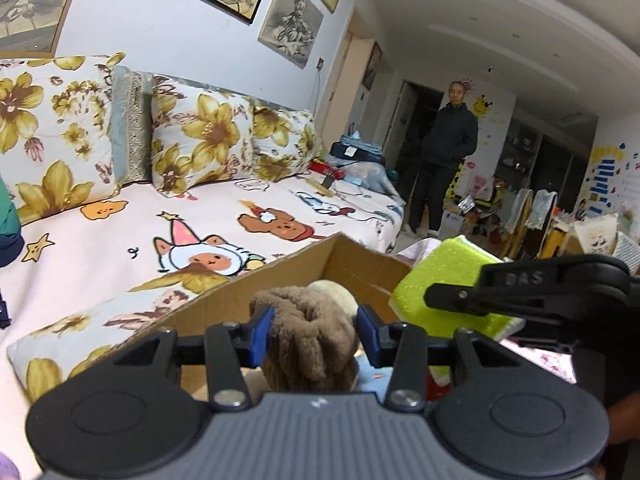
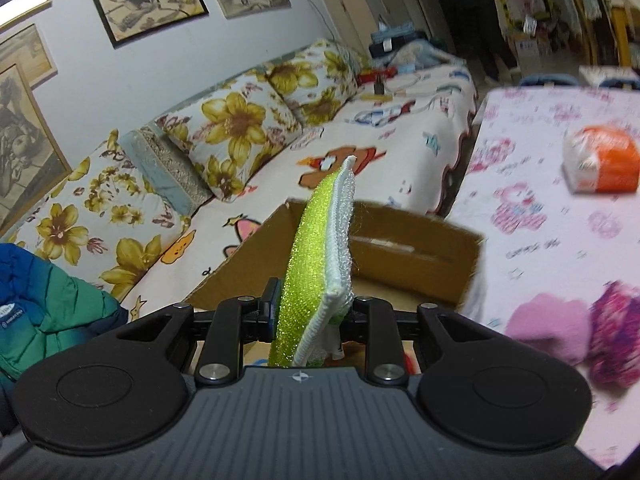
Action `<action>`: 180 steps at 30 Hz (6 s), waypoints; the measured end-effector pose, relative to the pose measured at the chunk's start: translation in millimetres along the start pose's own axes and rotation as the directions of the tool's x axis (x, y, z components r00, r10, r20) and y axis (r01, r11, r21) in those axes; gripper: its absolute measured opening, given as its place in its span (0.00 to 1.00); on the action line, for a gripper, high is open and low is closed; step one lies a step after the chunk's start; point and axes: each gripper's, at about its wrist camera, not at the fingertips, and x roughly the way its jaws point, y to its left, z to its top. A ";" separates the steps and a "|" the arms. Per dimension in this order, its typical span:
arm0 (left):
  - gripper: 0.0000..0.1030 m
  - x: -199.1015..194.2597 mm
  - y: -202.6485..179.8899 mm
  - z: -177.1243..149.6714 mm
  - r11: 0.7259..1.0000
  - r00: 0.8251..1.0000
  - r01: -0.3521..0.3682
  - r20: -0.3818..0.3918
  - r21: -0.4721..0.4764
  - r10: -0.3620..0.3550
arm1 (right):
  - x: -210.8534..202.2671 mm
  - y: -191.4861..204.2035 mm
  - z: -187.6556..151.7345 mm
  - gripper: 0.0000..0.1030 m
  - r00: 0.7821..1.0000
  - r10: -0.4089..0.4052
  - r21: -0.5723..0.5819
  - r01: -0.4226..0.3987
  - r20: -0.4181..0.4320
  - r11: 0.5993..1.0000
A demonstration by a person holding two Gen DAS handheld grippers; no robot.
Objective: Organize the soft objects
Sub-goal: 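Open both tools to drop the fuzzy ring and green sponge into the box, then move the left tool toward the mint knit ball while the right approaches the Vinda tissue pack, then lower the left tool onto the mint knit ball while the right closes on the Vinda tissue pack, then grasp the mint knit ball with the left tool while the right lifts the tissue pack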
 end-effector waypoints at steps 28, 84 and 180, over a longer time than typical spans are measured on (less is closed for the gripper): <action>0.86 -14.0 -14.5 1.4 0.999 0.998 0.017 0.062 0.049 -0.020 | -132.8 -41.3 -31.0 1.00 0.943 -0.234 0.188 0.192 0.236 0.963; 0.99 -43.6 -153.2 -85.3 0.822 0.944 0.307 -0.045 0.480 -0.326 | -210.6 -159.1 -102.6 1.00 0.814 -0.545 0.289 0.483 0.200 0.827; 0.69 58.5 -185.9 -122.3 0.798 0.976 0.180 -0.205 0.575 -0.073 | -125.2 -206.0 -72.7 0.72 0.890 -0.445 0.173 0.425 0.102 0.889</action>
